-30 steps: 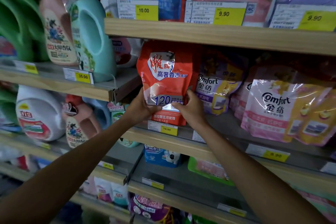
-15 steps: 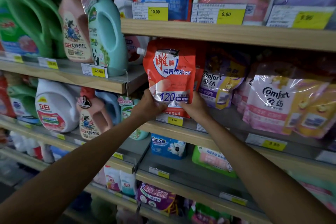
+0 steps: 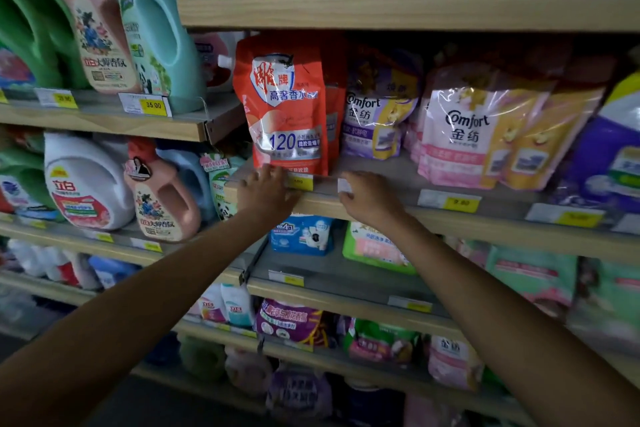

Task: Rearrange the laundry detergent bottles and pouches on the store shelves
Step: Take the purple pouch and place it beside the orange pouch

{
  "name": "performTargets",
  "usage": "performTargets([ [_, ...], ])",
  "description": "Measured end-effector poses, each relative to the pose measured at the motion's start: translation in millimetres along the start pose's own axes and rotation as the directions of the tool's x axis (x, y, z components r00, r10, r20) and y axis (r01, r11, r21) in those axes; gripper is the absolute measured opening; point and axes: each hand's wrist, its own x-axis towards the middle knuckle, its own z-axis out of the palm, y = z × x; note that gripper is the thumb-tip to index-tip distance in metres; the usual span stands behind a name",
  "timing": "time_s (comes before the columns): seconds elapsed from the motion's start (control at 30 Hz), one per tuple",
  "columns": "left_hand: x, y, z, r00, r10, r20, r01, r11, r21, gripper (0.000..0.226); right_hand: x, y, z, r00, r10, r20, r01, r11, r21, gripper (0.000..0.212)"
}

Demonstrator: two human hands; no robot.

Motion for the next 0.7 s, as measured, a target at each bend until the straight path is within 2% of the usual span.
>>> performTargets([
  [0.1, -16, 23, 2, 0.992, 0.112, -0.066, -0.107, 0.991, 0.078, 0.057, -21, 13, -2, 0.998, -0.051, -0.025, 0.050, 0.997, -0.057, 0.043],
  [0.23, -36, 58, 7, 0.971, 0.212, -0.111, -0.198, 0.973, 0.120, 0.057, -49, 32, -7, 0.993, -0.073, -0.089, 0.062, 0.991, -0.115, 0.038],
  [0.37, -52, 81, 17, 0.952, 0.294, -0.079, -0.286, 0.953, 0.104, 0.057, -83, 50, -13, 0.994, -0.021, -0.110, 0.002, 0.985, -0.171, 0.034],
  [0.57, -80, 108, 25, 0.918, 0.396, -0.016, -0.392, 0.913, 0.109, 0.059, -129, 70, -24, 0.998, 0.070, 0.008, -0.066, 0.972, -0.227, 0.036],
  [0.7, -99, 122, 27, 0.893, 0.449, 0.025, -0.449, 0.884, 0.128, 0.058, -153, 76, -31, 0.996, 0.083, -0.036, -0.089, 0.961, -0.262, 0.031],
])
